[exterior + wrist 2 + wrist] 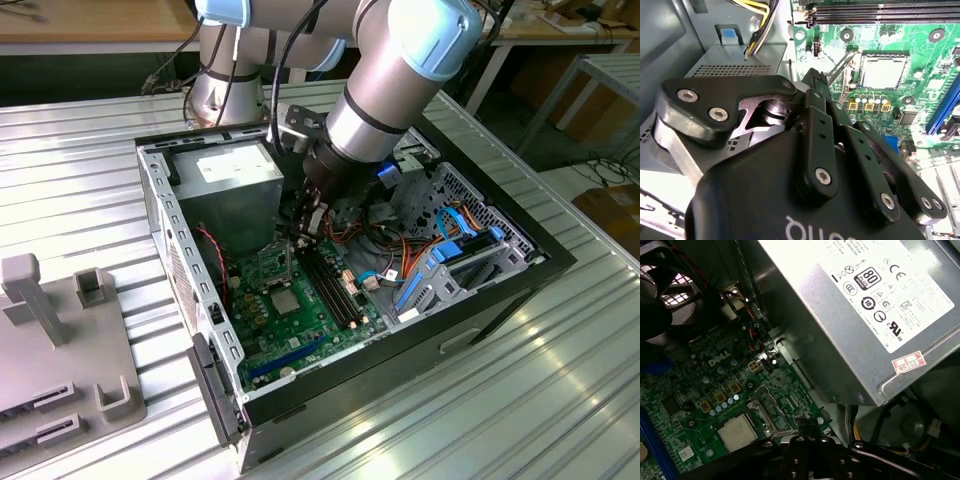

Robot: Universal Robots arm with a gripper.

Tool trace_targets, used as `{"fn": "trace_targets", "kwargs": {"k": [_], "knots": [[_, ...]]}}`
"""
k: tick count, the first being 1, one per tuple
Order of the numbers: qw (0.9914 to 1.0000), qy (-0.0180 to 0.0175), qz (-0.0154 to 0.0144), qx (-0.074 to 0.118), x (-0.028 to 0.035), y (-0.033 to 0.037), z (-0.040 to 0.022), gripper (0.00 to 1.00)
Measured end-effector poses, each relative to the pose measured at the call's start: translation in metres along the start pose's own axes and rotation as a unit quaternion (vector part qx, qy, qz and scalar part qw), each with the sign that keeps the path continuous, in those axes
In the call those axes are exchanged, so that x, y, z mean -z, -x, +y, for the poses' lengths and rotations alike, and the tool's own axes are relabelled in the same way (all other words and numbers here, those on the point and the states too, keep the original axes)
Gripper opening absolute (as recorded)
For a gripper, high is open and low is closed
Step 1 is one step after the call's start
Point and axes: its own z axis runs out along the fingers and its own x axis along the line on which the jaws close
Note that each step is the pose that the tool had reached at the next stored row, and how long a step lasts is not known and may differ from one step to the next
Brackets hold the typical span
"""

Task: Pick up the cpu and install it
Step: 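Close the cpu cover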

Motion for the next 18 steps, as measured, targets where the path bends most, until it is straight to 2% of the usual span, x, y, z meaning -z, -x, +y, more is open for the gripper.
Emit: {"fn": "trace_targets", "kwargs": {"k": [12,18], "knots": [[0.99967,-0.0019,0.0045,0.025,0.0016,0.0000,0.0004,0.11],[0.99953,-0.0026,0.0051,0.030,0.0031,0.0000,0.0008,0.11]]}}
